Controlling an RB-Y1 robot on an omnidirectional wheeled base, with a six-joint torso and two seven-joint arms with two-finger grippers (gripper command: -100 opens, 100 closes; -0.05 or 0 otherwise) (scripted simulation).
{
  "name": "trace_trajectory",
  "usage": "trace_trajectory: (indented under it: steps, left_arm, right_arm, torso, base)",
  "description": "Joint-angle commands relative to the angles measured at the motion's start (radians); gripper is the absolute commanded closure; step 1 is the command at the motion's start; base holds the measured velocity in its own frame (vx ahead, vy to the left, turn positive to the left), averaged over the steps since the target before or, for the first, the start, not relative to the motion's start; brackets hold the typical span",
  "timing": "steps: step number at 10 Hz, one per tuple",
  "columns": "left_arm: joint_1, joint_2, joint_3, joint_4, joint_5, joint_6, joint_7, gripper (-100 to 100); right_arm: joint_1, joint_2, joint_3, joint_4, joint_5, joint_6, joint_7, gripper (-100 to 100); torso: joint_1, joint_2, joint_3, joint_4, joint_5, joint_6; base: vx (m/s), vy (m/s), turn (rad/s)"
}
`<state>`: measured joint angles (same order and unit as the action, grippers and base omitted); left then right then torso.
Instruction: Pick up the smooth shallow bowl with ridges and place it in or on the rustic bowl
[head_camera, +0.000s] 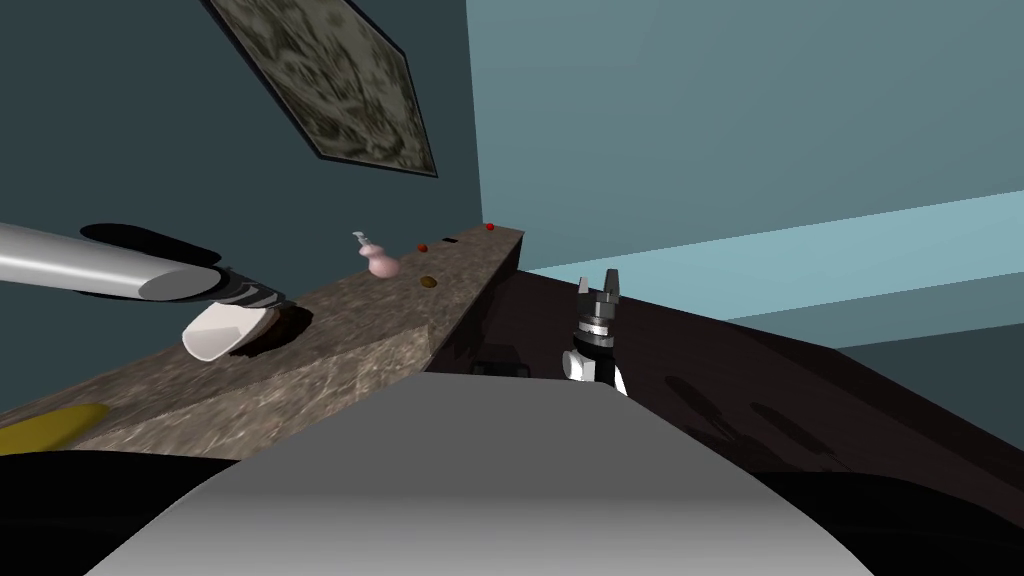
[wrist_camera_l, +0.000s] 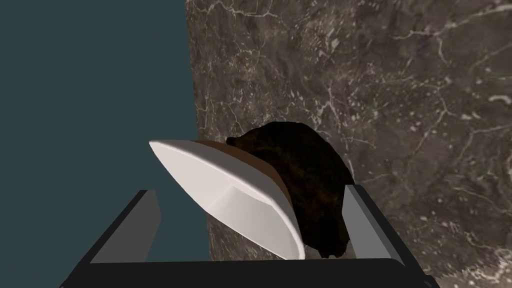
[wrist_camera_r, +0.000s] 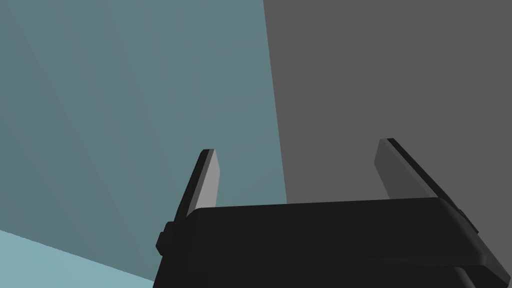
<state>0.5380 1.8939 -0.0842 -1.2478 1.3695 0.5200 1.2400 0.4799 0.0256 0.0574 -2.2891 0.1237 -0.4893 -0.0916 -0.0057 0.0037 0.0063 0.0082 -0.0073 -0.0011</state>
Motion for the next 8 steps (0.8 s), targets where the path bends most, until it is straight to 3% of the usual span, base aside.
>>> trace_trajectory:
  steps: [1,2,3,8]
  left_arm:
    - [0.04,0.042,-0.014,0.001,0.05,-0.017,0.022,-100]
    - [0.043,0.041,-0.011,0.001,0.048,-0.025,0.018,-100]
    - [0.048,0.045,-0.012,0.001,0.054,-0.031,0.021,0]
    - [0.047,0.044,-0.012,0.001,0.054,-0.03,0.02,0]
  right_arm:
    - [0.0,0.0,0.0,0.0,0.0,0.0,0.0,0]
    - [0.0,0.0,0.0,0.0,0.0,0.0,0.0,0]
    - [0.0,0.0,0.0,0.0,0.0,0.0,0.0,0]
    - [0.0,0.0,0.0,0.0,0.0,0.0,0.0,0]
  torso:
    - [0.0,0.0,0.0,0.0,0.0,0.0]
    - [0.0,0.0,0.0,0.0,0.0,0.0]
    - [-0.001,-0.001,0.0,0.0,0.0,0.0]
    - [-0.001,-0.001,0.0,0.0,0.0,0.0]
  base:
    - [-0.006,0.008,-0.001]
    - [0.0,0.0,0.0]
    - [0.0,0.0,0.0]
    - [0.0,0.0,0.0]
